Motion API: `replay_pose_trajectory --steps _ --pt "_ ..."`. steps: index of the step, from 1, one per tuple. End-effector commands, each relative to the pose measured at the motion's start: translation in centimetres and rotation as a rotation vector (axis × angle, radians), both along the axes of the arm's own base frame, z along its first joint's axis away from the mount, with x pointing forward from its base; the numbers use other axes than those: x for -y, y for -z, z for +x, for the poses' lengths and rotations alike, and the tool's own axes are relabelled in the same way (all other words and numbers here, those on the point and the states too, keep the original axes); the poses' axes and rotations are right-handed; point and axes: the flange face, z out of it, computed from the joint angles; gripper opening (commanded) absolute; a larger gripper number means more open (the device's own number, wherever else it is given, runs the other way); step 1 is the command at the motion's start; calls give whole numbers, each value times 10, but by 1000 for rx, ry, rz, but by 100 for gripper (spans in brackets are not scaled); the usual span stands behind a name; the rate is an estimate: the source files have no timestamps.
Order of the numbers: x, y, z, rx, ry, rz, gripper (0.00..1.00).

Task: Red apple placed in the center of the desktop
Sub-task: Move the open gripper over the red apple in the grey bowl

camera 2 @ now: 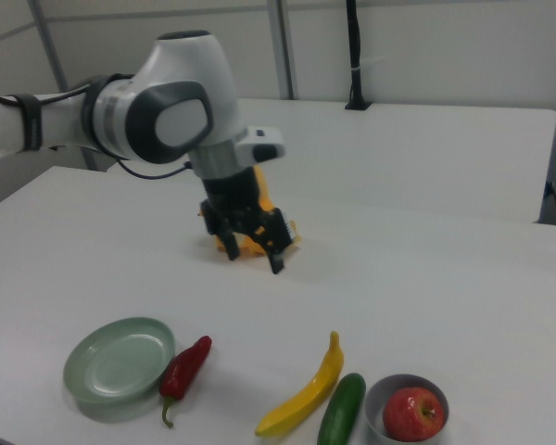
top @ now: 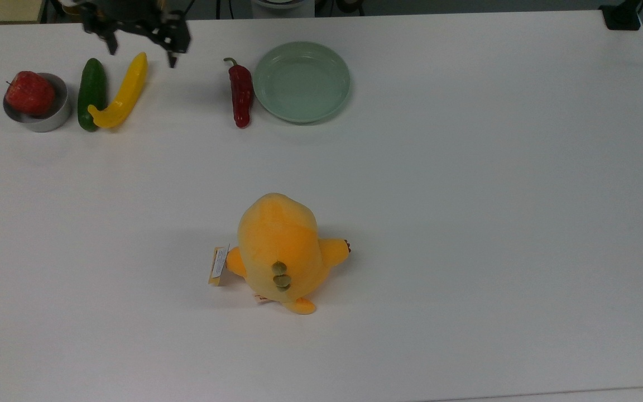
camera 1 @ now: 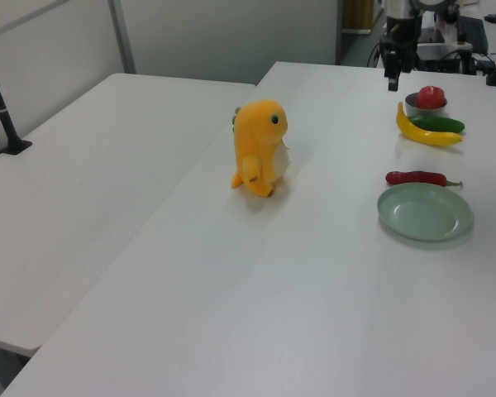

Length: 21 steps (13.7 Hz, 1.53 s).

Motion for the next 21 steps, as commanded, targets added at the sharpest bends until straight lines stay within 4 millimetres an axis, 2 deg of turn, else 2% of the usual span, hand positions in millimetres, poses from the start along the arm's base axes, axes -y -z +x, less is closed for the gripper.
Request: replay_pose_trajectory --steps 1,4,5,8,9,10,13,18,21 --pt "66 2 -14 39 96 -16 100" --pt "124 11 -35 23 204 -21 100" --pt "138 17 -40 11 224 -22 100" --pt "170 42 -36 32 191 -57 100" --pt "179 57 -30 26 89 -79 100" --pt "180 66 -24 21 -31 -95 100" --pt "196 67 -26 -52 -525 -125 100" --pt "204 77 -29 -227 -857 -194 100" --pt "208 94 -28 -333 -958 -218 100"
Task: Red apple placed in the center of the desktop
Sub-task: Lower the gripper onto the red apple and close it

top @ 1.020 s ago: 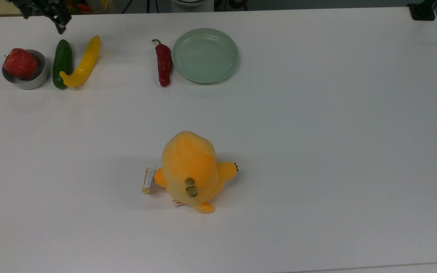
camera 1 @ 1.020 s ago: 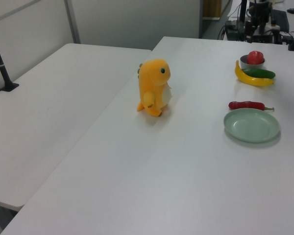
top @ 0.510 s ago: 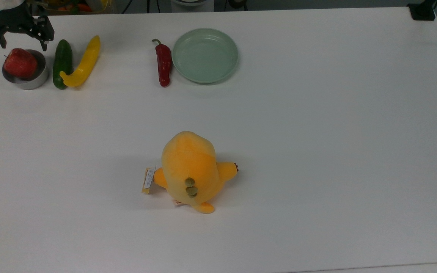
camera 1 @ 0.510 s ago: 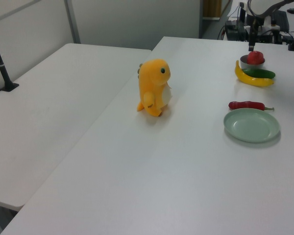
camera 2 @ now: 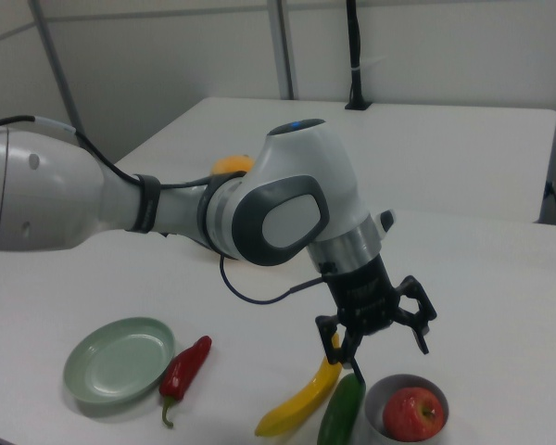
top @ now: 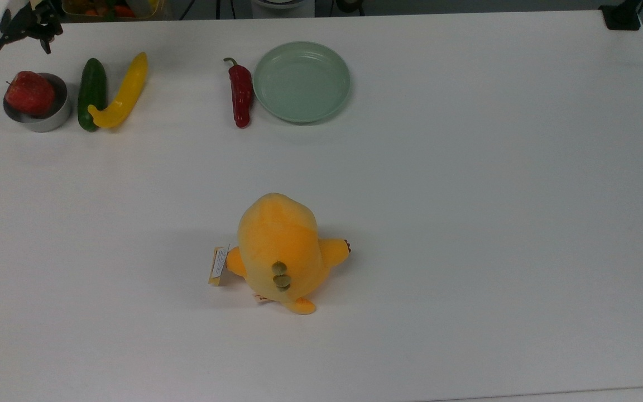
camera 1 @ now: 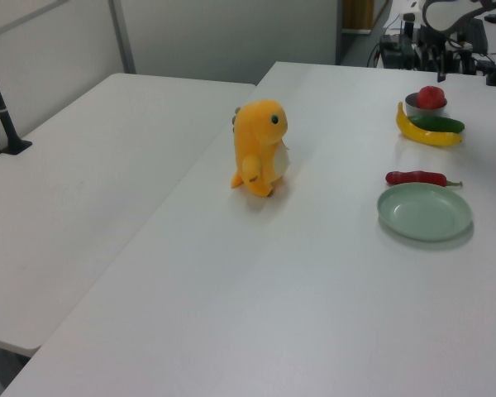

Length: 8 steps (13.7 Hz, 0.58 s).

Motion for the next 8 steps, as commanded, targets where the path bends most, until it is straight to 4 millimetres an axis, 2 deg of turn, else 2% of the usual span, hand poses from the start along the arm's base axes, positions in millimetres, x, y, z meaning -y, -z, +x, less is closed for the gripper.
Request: replay_pose_trajectory --steps 1,8 --pt "6 24 3 -99 -111 -42 100" --pt "13 58 13 -118 -156 -75 100"
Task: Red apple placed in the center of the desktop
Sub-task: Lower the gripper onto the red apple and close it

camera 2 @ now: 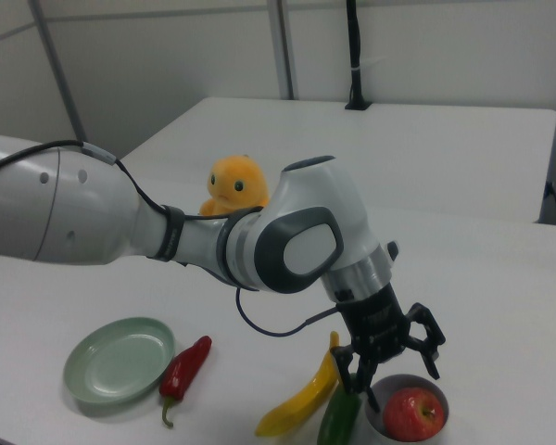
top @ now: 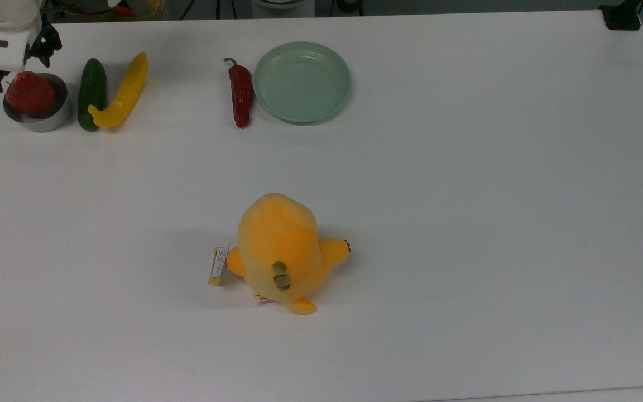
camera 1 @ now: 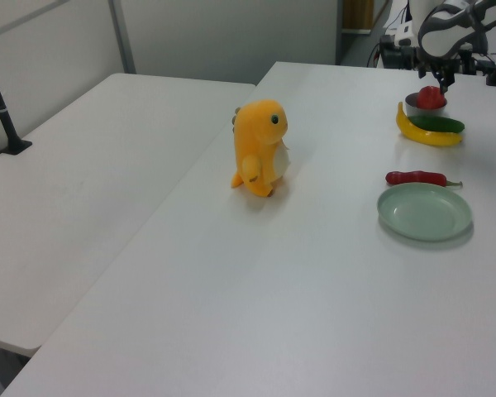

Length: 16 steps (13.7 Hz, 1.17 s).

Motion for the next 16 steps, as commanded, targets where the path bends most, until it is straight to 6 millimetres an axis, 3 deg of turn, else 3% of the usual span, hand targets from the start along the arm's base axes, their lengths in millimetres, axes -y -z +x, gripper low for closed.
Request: replay_pose_trajectory --steps 1,10,15,16 --pt "4 6 3 -16 -44 -20 100" --pt "3 26 8 -25 -64 -25 100" --pt "0 29 8 -29 -62 -20 72" --pt "0 30 7 -28 -57 -17 59"
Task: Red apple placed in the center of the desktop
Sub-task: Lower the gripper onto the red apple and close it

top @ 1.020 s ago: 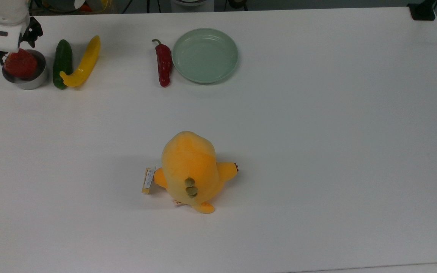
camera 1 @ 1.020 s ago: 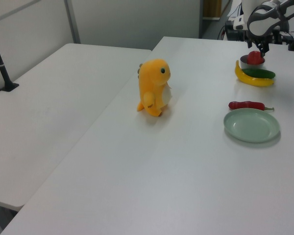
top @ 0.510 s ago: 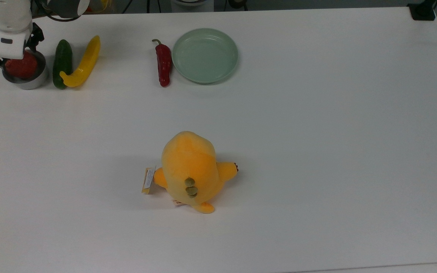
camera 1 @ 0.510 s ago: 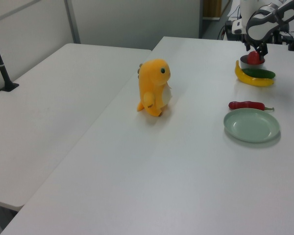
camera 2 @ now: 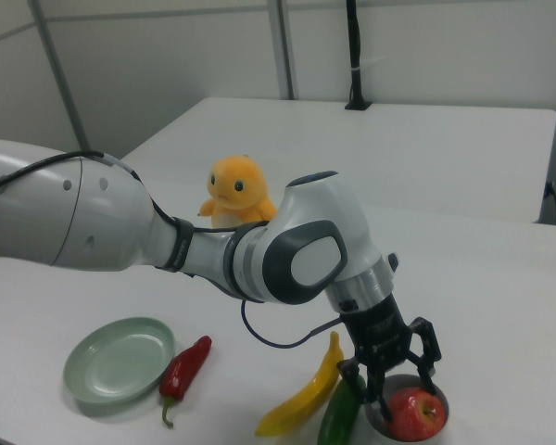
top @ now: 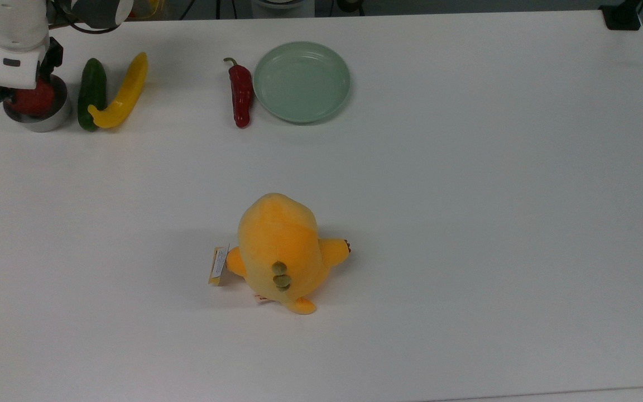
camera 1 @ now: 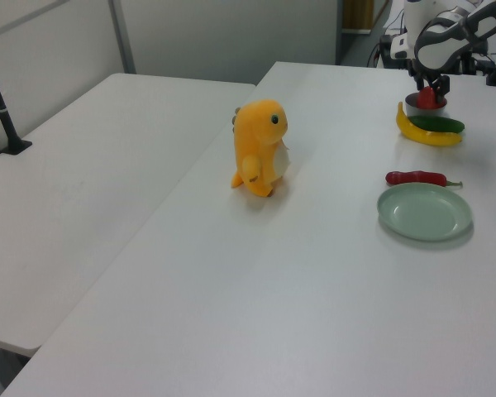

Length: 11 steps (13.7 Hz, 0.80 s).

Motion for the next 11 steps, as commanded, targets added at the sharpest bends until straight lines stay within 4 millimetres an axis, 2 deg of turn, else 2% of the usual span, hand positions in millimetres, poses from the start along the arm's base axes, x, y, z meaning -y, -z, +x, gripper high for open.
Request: replay_pose_trajectory --steps 1,5,11 --pt "1 5 -1 3 -12 -1 46" --pt "0 4 -2 -1 -3 5 42" --pt "-4 -24 -1 19 -1 7 43"
